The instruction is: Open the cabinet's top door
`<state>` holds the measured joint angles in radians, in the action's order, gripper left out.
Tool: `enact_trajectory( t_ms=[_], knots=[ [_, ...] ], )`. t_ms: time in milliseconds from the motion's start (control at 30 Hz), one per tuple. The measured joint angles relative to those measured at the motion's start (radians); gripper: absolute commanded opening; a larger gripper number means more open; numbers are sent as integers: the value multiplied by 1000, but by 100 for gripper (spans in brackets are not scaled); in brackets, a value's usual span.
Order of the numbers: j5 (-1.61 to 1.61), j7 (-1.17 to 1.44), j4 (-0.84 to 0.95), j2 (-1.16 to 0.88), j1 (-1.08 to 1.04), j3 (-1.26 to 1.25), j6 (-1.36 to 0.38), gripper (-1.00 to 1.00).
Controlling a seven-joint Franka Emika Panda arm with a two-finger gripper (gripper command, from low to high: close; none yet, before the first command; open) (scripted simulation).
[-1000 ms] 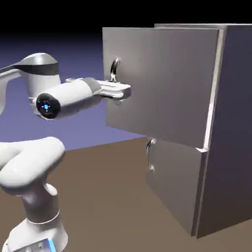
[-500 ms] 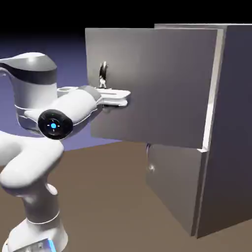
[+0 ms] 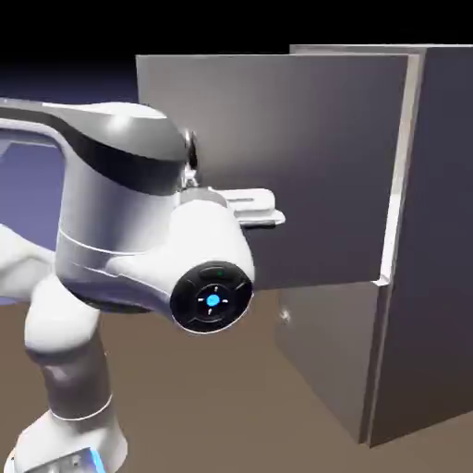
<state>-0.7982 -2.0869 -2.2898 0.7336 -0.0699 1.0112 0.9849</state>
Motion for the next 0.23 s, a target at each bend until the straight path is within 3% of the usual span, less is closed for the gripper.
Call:
enact_trajectory(
  t_ms=[200,233],
  knots=[
    [48,35,165,-80,218,183,-122,-100],
    [55,38,188,-87,252,211,-137,100]
  ],
)
